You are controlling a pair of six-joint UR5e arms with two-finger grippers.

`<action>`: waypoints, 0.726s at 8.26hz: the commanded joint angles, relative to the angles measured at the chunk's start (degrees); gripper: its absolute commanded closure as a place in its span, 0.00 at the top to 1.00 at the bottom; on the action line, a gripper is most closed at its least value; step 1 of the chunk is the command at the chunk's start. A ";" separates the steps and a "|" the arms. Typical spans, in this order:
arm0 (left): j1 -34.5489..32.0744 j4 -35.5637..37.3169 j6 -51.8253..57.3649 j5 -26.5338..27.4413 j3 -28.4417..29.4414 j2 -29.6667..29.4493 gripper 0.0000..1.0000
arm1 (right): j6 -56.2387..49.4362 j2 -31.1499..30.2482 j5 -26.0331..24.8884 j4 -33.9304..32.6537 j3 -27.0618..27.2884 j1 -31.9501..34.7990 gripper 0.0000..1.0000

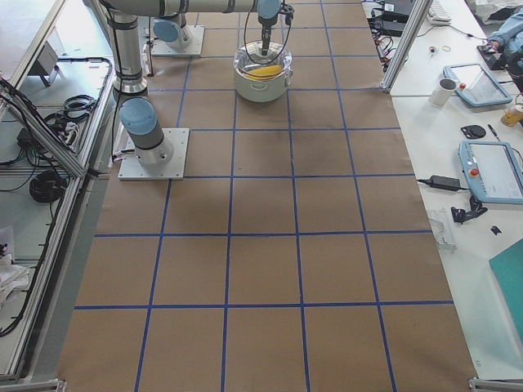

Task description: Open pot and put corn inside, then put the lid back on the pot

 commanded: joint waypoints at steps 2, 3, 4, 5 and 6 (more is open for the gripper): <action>-0.38 0.31 -0.20 -0.92 -3.25 3.23 1.00 | 0.21 0.13 1.39 -0.15 0.29 0.36 0.32; -0.38 0.31 -0.20 -0.92 -3.25 3.42 1.00 | 0.21 0.39 1.40 -0.24 0.29 0.36 0.32; -0.38 0.31 -0.11 -0.92 -3.25 3.42 1.00 | 0.21 0.65 1.40 -0.24 0.29 0.36 0.31; -0.38 0.40 -0.11 -0.92 -3.25 3.33 1.00 | 0.21 0.92 1.40 -0.24 0.38 0.36 0.31; -0.29 0.40 0.41 -0.74 -3.17 3.33 1.00 | 0.21 1.35 1.48 -0.67 0.29 0.36 0.31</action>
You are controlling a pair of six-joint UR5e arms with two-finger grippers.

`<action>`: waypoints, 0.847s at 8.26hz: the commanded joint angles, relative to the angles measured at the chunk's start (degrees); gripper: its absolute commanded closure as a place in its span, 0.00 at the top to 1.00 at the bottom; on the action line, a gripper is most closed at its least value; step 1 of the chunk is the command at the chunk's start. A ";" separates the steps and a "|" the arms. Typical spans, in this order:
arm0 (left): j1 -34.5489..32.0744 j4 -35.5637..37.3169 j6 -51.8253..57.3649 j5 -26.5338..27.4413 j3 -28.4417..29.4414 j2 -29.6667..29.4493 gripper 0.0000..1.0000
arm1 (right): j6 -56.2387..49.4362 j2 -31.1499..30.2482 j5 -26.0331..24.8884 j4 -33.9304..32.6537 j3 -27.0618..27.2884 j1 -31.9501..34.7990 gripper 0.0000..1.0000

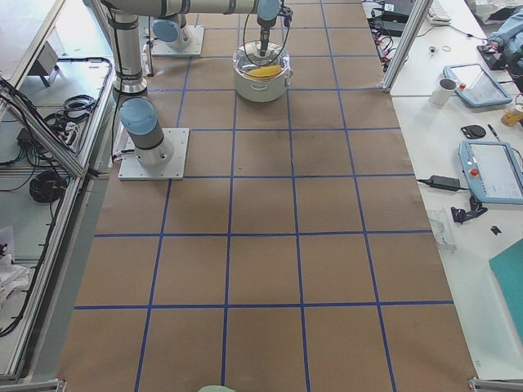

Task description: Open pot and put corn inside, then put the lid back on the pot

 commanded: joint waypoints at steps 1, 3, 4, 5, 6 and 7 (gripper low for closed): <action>0.25 0.05 0.52 0.17 0.30 -0.05 1.00 | 0.00 0.82 0.01 -0.68 -0.04 0.00 0.31; 0.26 0.14 0.52 0.08 0.04 -0.23 1.00 | 0.00 0.82 0.01 -0.68 0.05 0.00 0.31; 0.26 0.05 0.52 0.17 0.04 -0.23 1.00 | 0.00 0.91 0.01 -0.77 -0.04 0.00 0.31; 0.26 0.14 0.52 0.08 0.04 -0.49 1.00 | 0.00 0.91 0.01 -0.95 -0.04 0.00 0.31; 0.26 0.40 0.35 0.08 0.04 -0.49 1.00 | 0.00 1.00 0.01 -1.30 0.05 0.00 0.31; 0.26 0.40 0.34 0.17 -0.05 -0.49 1.00 | 0.00 1.34 0.01 -1.82 -0.04 0.00 0.31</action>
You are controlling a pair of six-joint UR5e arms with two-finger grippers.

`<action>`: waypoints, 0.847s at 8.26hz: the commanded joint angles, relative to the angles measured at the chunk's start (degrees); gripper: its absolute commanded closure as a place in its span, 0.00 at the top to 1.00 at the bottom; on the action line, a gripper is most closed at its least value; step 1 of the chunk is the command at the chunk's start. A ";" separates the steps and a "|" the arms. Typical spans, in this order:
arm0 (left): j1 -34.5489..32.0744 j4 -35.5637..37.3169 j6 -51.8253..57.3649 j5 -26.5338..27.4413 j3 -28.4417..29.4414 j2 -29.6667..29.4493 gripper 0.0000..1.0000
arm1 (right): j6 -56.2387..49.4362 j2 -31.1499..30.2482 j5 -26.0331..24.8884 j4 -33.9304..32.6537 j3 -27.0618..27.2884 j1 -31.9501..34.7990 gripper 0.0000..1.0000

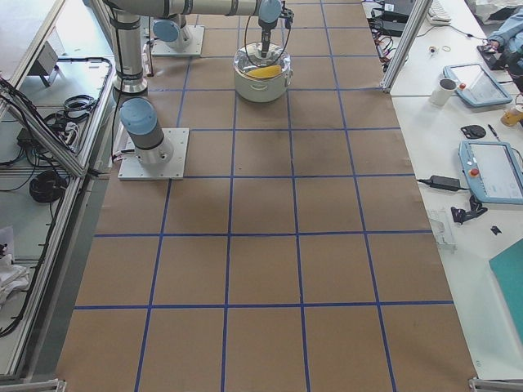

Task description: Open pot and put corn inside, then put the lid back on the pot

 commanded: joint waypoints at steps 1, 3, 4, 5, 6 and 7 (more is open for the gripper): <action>0.01 0.07 -0.01 0.07 -0.09 -0.07 1.00 | 0.26 0.56 0.00 -1.00 0.05 0.00 0.31; 0.01 0.33 -0.18 0.07 0.00 -0.77 1.00 | 0.35 0.56 -0.09 -0.83 0.05 0.00 0.31; 0.09 0.94 -0.18 0.16 0.00 -1.04 1.00 | 0.35 0.56 -0.09 -0.83 0.05 0.00 0.31; 0.01 0.95 -0.18 0.16 -0.09 -0.95 1.00 | 0.35 0.56 -0.09 -0.74 0.05 0.00 0.31; 0.01 0.95 -0.18 0.16 -0.09 -0.95 1.00 | 0.26 0.56 -0.09 -0.83 0.49 0.00 0.31; 0.01 0.95 -0.18 0.16 -0.09 -0.95 1.00 | 0.26 0.56 -0.09 -1.00 0.84 0.00 0.31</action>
